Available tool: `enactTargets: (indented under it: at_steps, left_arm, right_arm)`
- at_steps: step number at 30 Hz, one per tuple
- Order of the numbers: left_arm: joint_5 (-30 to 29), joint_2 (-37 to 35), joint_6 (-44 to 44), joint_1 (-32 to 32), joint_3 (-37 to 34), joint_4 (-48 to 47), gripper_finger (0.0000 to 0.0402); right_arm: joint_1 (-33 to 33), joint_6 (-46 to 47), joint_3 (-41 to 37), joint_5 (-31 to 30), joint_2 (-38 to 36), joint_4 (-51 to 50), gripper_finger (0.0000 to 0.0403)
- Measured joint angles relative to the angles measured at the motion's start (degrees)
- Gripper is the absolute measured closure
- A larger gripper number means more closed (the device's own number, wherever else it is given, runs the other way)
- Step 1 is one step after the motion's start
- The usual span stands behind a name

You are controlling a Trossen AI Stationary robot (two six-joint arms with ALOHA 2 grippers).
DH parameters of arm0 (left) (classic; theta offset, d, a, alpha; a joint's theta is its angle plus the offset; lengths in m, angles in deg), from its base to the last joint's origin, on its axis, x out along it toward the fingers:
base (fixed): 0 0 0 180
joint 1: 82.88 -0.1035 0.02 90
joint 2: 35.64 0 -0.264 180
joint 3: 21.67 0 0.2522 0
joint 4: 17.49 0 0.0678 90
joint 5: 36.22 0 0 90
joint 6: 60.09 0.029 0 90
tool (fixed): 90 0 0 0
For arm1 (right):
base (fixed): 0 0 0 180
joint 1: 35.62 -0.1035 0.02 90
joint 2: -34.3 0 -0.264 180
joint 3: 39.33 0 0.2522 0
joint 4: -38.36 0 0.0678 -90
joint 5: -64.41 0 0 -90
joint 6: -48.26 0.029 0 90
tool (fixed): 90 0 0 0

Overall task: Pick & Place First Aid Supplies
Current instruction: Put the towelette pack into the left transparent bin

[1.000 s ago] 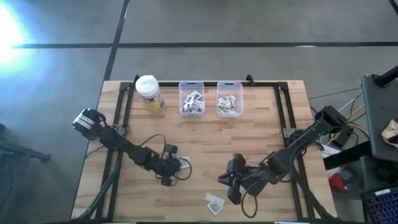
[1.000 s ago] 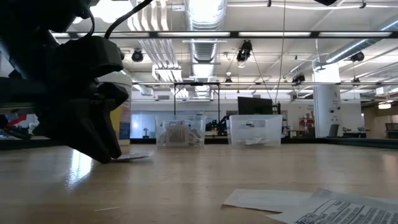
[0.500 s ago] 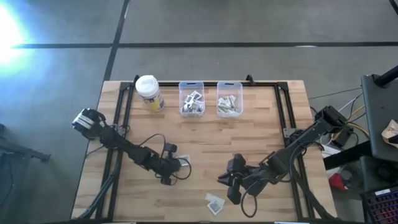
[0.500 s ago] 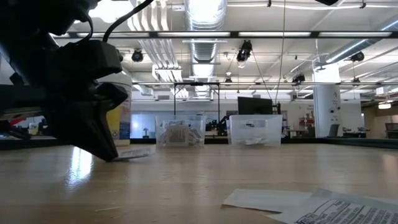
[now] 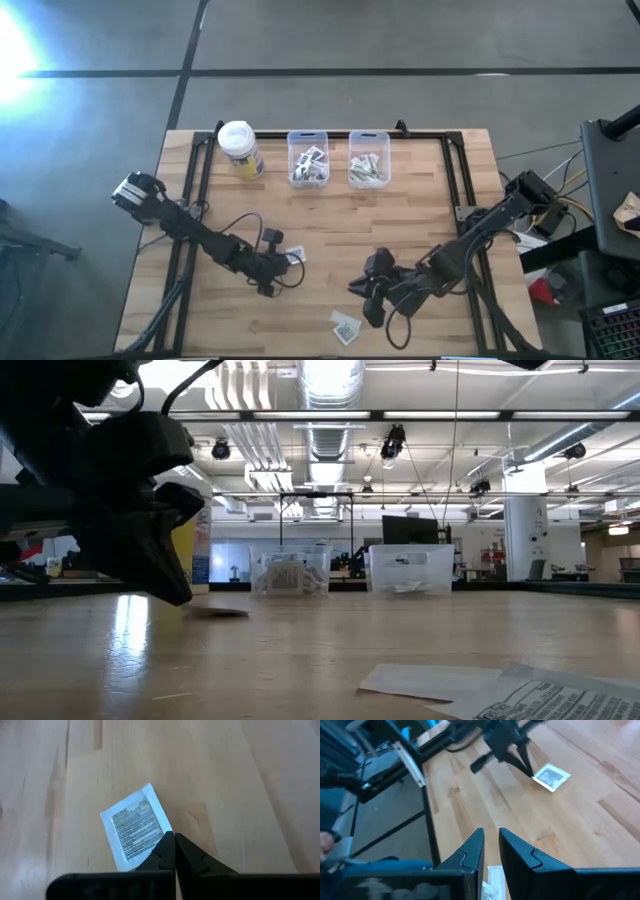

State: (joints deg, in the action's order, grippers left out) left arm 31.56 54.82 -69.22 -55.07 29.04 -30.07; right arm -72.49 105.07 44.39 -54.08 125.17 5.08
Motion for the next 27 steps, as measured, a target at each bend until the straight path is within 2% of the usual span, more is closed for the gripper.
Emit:
enactTargets:
  at_steps: [3,12,18,22,27]
  left_arm:
    - [0.0,-0.4,0.04,0.05,0.02,0.38,0.0401]
    - [-0.2,-0.63,0.12,0.38,0.13,-0.44,0.0401]
    - [-0.87,-0.73,1.84,0.31,0.64,-0.34,0.0394]
    - [-0.85,-0.73,4.58,0.31,1.43,-0.46,0.0362]
    - [-0.88,-0.75,2.47,-0.08,1.88,-0.38,0.0291]
  right_arm:
    - [-0.07,1.88,0.0,-2.55,1.91,0.54,0.0346]
    - [0.04,6.22,-0.02,-2.71,8.35,0.98,0.0346]
    - [0.04,6.16,-0.02,-2.7,8.5,0.93,0.0346]
    - [0.04,4.89,-0.02,-2.71,7.0,0.86,0.0346]
    - [0.3,3.01,-0.02,-3.05,4.78,-0.14,0.0346]
